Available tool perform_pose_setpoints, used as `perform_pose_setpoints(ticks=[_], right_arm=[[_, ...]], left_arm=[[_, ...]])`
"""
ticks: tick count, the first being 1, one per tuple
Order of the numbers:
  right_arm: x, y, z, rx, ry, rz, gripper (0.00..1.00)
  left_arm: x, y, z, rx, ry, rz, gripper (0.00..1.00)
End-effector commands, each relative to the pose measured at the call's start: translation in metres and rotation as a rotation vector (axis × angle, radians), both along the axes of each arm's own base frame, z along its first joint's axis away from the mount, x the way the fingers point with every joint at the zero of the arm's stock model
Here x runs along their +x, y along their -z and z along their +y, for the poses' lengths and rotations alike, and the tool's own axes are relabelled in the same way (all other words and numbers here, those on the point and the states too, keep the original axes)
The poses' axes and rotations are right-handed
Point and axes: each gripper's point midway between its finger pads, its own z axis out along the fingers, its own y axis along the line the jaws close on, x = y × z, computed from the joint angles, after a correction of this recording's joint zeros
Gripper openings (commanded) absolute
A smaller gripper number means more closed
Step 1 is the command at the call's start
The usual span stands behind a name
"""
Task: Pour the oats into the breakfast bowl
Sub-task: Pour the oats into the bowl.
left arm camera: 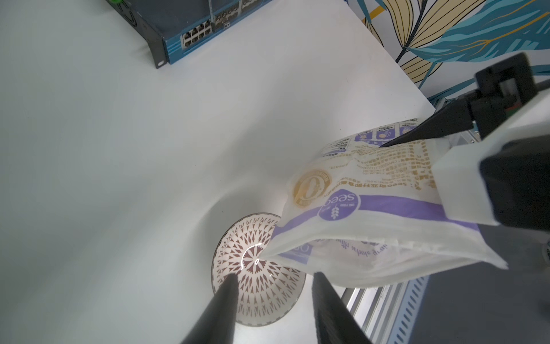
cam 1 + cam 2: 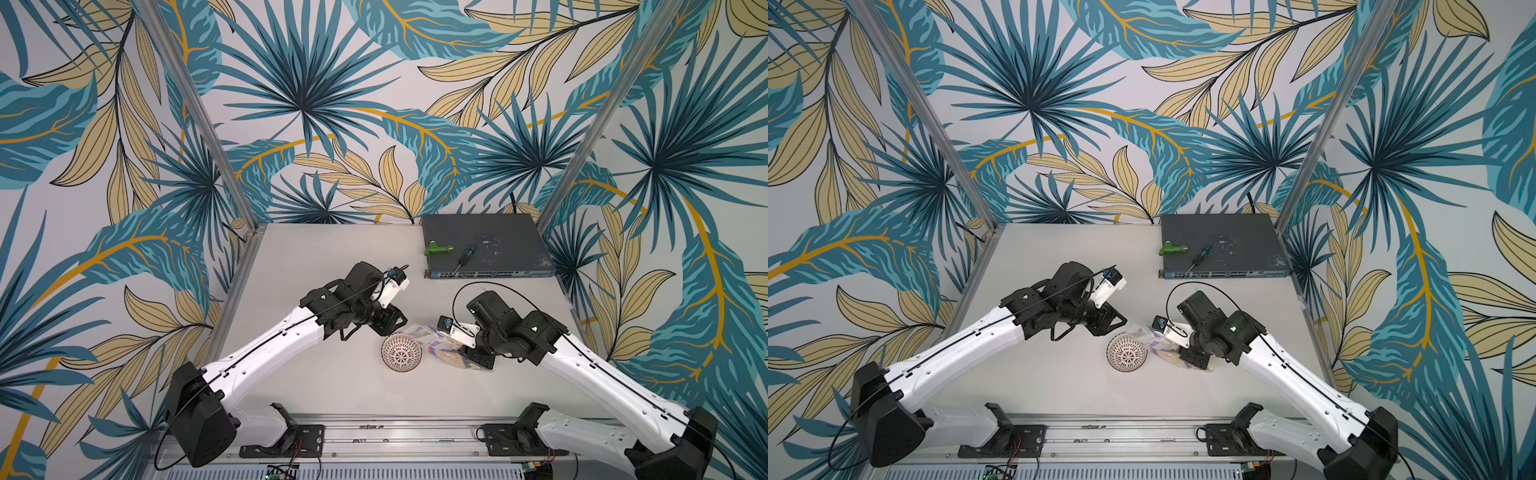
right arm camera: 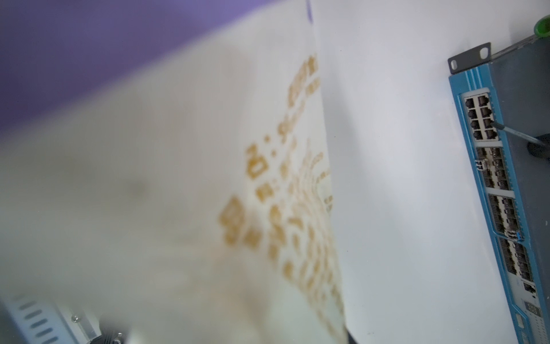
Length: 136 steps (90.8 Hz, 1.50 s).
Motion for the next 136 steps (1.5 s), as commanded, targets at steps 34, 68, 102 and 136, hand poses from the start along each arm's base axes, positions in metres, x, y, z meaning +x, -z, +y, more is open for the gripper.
perform_pose_setpoints(ticks=[34,68,102,136], right_arm=[[0.008,-0.019,0.008,-0.022,0.011,-0.015,0.00],[0.004,-0.018,0.009,-0.049,-0.024,0.002,0.00],[0.006,-0.018,0.014,-0.085,-0.055,0.016,0.00],[0.008,-0.010,0.012,-0.127,-0.068,0.020,0.00]], left_arm=[[-0.011,-0.002,-0.022,-0.062,0.278,-0.202,0.42],[-0.013,0.016,-0.029,-0.114,0.308,-0.240,0.30],[-0.008,0.024,-0.035,-0.144,0.301,-0.238,0.29],[-0.011,0.027,-0.024,-0.122,0.268,-0.249,0.31]])
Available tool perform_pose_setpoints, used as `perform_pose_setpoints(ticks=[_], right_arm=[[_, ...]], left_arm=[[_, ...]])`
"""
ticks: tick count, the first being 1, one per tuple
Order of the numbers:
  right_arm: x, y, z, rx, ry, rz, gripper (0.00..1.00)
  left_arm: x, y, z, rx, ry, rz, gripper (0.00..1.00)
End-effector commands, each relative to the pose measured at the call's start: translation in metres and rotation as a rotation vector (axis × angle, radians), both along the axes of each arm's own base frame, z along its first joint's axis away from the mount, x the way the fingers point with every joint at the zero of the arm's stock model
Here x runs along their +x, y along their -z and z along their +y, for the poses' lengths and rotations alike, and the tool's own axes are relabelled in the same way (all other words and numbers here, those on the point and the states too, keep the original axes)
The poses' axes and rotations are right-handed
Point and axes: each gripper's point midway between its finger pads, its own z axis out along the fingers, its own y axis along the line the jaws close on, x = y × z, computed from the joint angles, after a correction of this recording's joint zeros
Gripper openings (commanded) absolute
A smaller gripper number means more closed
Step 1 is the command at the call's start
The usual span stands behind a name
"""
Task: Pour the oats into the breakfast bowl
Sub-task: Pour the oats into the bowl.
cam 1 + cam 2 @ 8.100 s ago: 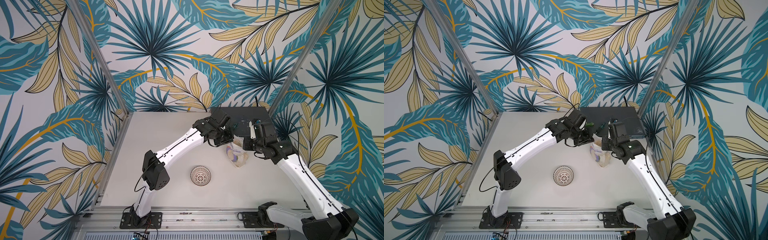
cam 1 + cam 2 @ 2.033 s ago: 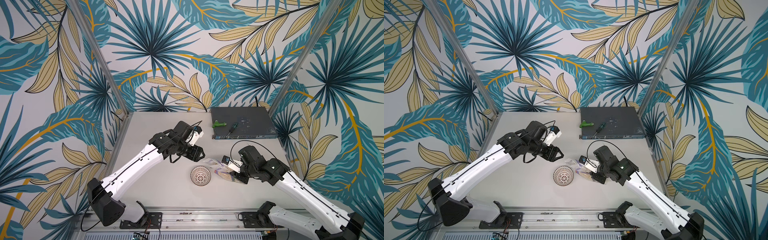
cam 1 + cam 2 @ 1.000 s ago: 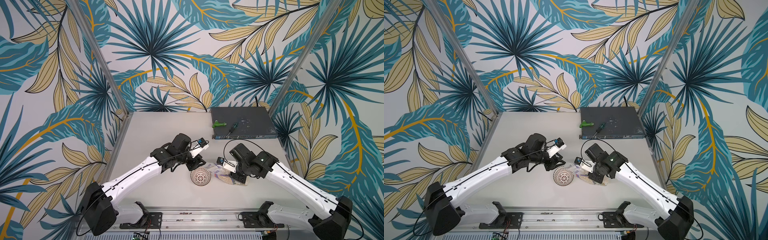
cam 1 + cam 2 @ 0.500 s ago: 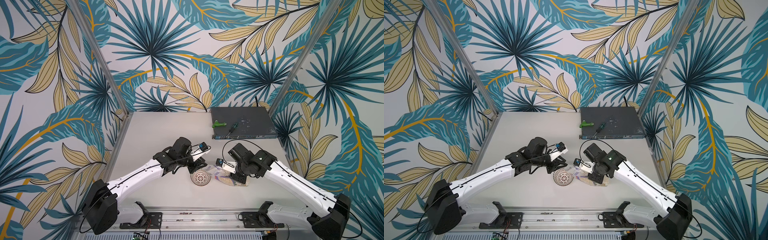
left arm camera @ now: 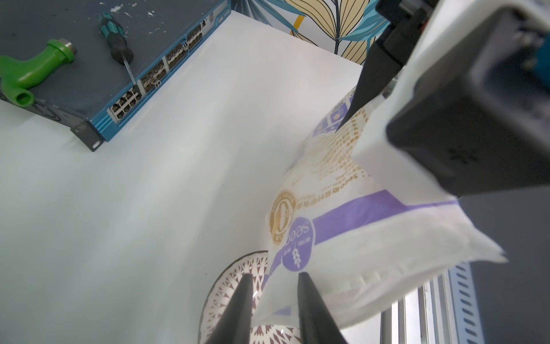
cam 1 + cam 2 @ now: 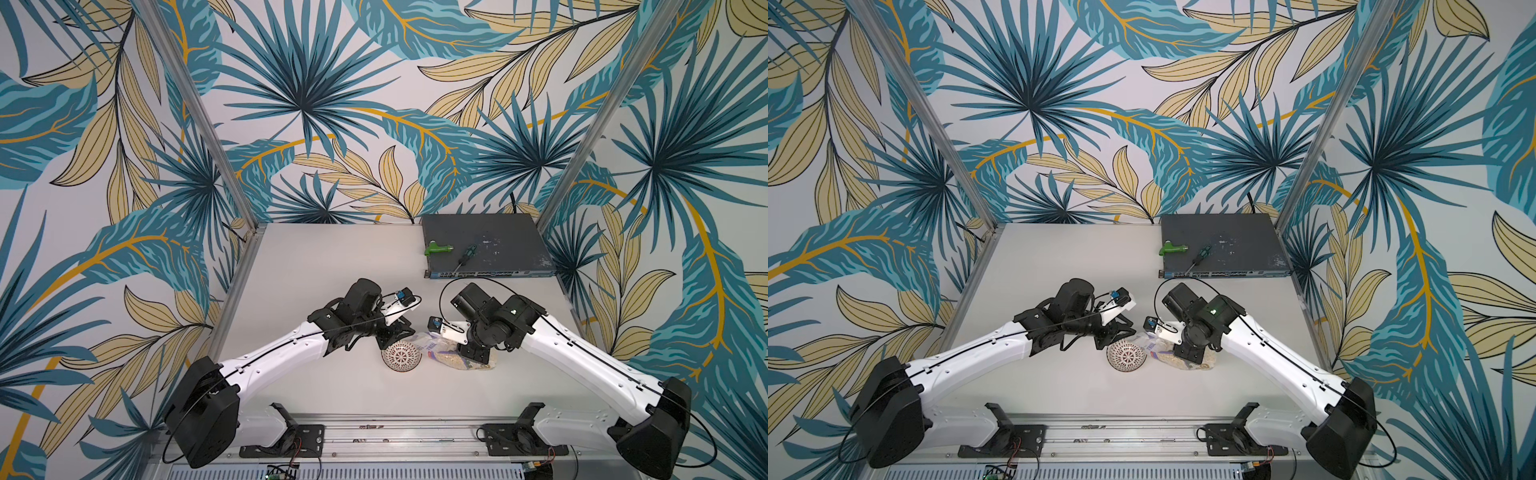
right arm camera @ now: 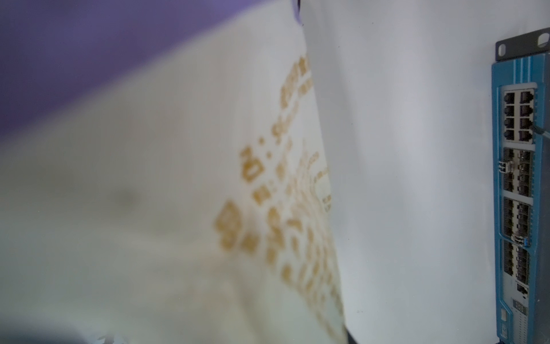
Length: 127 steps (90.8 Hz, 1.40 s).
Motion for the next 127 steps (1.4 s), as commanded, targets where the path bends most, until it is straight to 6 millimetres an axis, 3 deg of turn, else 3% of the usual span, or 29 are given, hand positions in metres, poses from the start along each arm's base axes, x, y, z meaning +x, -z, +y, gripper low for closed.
perform_pose_setpoints(ticks=[1,17,51,100,116,127], right_arm=[[0.008,-0.013,0.006,0.029,-0.011,-0.056,0.00],[0.006,-0.006,0.002,0.015,-0.012,-0.048,0.00],[0.007,-0.006,0.004,0.016,-0.017,-0.050,0.00],[0.005,-0.007,0.007,-0.008,-0.036,-0.029,0.00],[0.008,-0.003,0.003,-0.074,-0.047,-0.029,0.00],[0.011,-0.006,0.003,-0.097,-0.048,-0.043,0.00]], left_arm=[[0.002,-0.005,0.006,-0.003,-0.039,-0.026,0.31],[0.006,-0.014,0.014,-0.010,-0.082,-0.092,0.32],[-0.022,-0.002,0.014,0.010,0.055,-0.026,0.34],[-0.004,-0.003,-0.008,-0.010,0.059,-0.037,0.30],[-0.005,-0.005,-0.013,-0.029,0.072,-0.012,0.28],[-0.010,0.000,-0.014,-0.030,0.094,0.015,0.21]])
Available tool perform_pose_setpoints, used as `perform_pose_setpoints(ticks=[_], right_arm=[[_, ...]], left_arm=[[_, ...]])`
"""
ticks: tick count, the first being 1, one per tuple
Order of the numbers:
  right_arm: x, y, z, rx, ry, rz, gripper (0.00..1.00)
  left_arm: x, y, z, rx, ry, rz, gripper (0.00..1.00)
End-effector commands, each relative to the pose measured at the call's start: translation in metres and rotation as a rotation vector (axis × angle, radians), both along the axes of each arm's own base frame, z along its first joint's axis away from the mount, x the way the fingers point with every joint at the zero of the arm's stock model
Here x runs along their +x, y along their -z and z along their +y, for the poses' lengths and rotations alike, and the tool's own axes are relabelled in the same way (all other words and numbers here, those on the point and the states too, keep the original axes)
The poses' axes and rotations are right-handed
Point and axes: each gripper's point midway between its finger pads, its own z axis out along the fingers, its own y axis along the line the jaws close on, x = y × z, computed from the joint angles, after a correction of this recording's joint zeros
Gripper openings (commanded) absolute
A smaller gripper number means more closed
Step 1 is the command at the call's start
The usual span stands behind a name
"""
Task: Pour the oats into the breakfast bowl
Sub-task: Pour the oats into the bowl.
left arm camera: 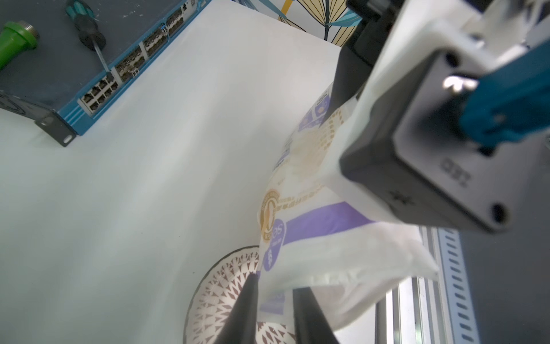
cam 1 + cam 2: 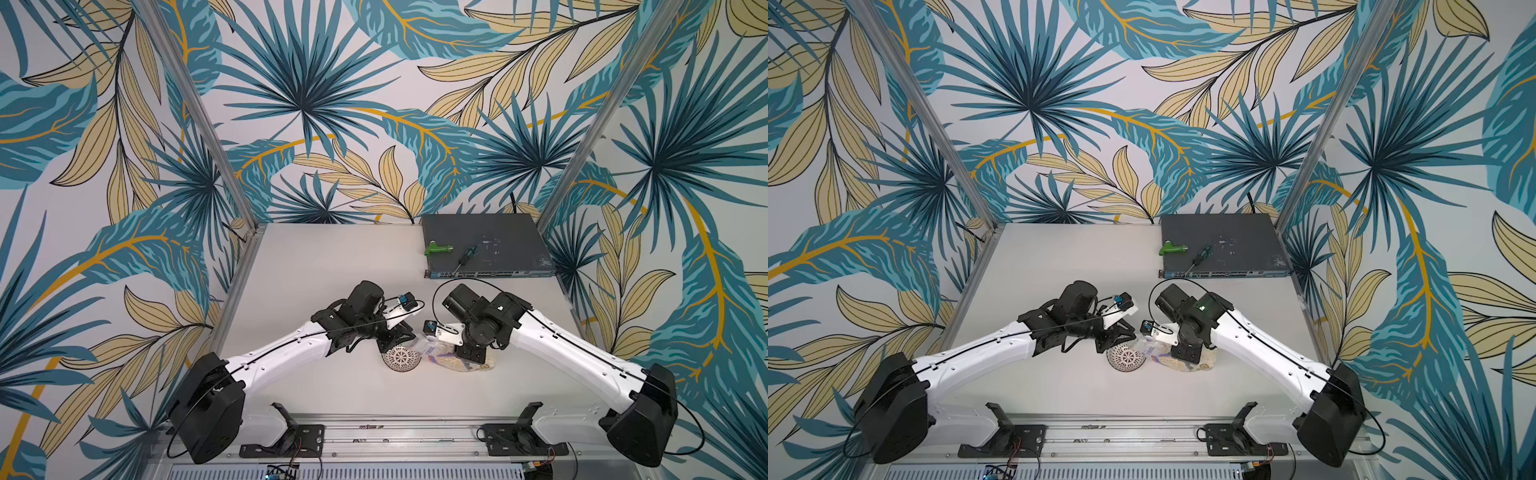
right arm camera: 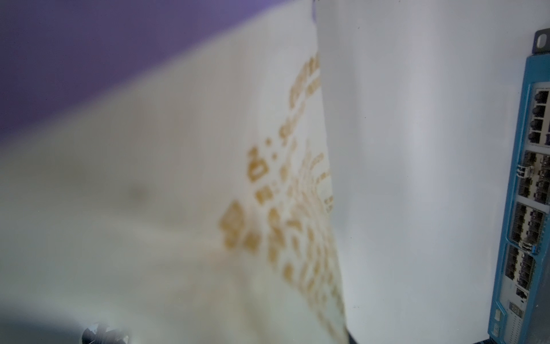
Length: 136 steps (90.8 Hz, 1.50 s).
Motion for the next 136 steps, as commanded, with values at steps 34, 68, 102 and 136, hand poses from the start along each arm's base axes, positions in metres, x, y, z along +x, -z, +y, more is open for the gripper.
perform_pose_setpoints(ticks=[34,68,102,136], right_arm=[[0.023,-0.024,-0.003,-0.117,-0.045,-0.193,0.00],[0.024,-0.030,-0.006,-0.183,-0.095,-0.288,0.00],[0.034,-0.041,-0.004,-0.253,-0.143,-0.438,0.00],[0.041,-0.042,-0.003,-0.328,-0.182,-0.526,0.00]], left_arm=[[-0.008,0.003,-0.009,-0.035,0.040,0.054,0.00],[-0.006,-0.001,-0.002,-0.055,-0.038,0.061,0.00],[-0.015,0.015,0.010,-0.037,-0.096,0.103,0.00],[-0.001,0.011,0.013,-0.053,-0.188,0.081,0.00]])
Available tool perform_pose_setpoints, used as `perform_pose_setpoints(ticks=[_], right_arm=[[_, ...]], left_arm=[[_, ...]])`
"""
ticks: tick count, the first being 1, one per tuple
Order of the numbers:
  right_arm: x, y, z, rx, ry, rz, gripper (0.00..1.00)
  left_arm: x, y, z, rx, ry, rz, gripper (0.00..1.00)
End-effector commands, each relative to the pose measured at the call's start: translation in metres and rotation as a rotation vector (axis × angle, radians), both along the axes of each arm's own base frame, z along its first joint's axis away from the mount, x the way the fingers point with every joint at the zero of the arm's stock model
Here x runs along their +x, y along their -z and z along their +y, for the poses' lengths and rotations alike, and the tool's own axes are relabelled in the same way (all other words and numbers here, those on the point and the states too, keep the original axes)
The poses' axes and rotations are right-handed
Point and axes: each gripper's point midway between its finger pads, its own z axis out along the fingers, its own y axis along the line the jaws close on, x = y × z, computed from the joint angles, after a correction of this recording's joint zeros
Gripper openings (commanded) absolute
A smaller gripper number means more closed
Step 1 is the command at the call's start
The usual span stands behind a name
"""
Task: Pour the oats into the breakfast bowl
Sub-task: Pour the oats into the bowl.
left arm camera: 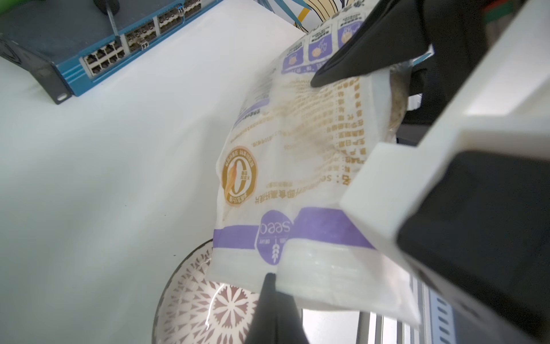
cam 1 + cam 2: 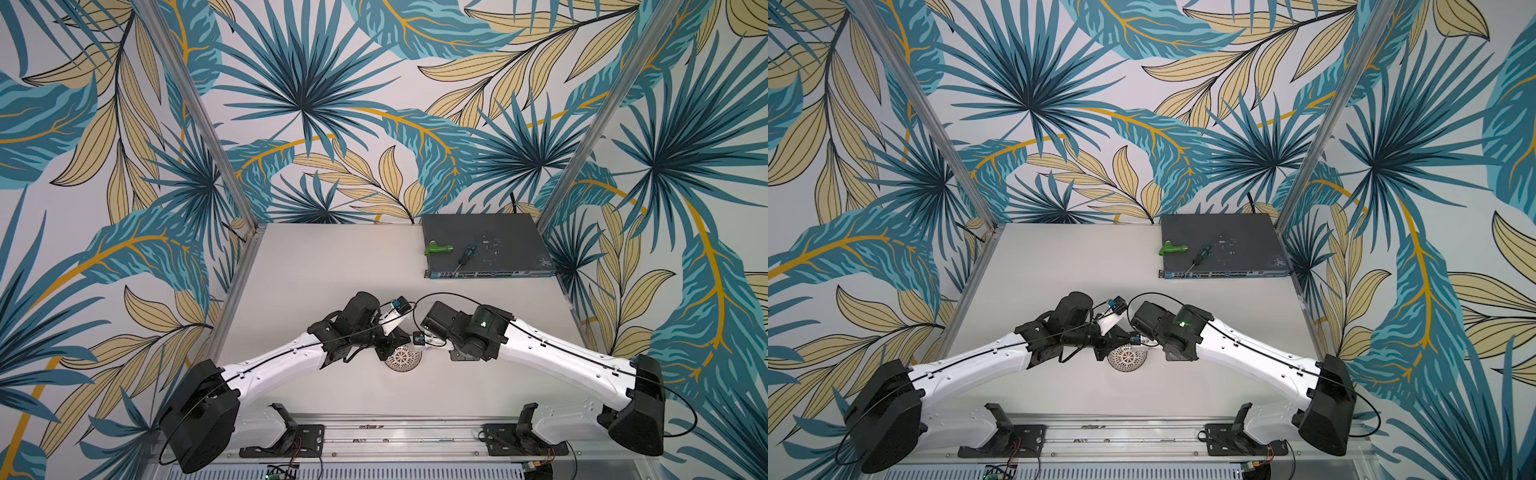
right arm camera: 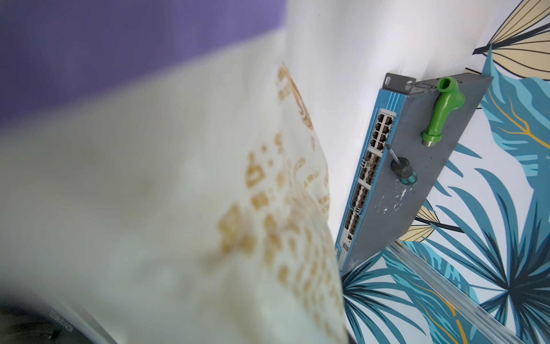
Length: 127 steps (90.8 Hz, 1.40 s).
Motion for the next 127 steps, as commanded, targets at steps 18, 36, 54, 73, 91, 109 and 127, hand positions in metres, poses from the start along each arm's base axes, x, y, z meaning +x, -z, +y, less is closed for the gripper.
perform_pose_setpoints(ticks=[18,36,54,73,91,109,127], right_arm=[[0.014,-0.023,-0.006,-0.073,-0.012,-0.184,0.00],[0.012,-0.026,-0.001,-0.087,-0.043,-0.219,0.00],[0.007,-0.019,0.002,-0.128,-0.081,-0.239,0.00],[0.009,-0.016,-0.002,-0.184,-0.095,-0.301,0.00],[0.013,-0.022,-0.004,-0.206,-0.095,-0.371,0.00],[0.017,-0.029,-0.005,-0.218,-0.097,-0.421,0.00],[0.019,-0.039,-0.007,-0.223,-0.104,-0.485,0.00]], left_arm=[[-0.004,0.003,0.007,-0.018,-0.056,0.043,0.00],[-0.013,0.008,0.015,-0.017,-0.057,0.054,0.00],[-0.015,0.007,0.013,-0.026,-0.062,0.059,0.00],[-0.016,0.005,0.005,-0.057,-0.061,0.076,0.00],[-0.015,0.012,0.007,-0.050,-0.079,0.083,0.00],[-0.014,0.016,0.006,-0.058,-0.097,0.100,0.00],[-0.013,0.017,0.005,-0.063,-0.103,0.109,0.00]])
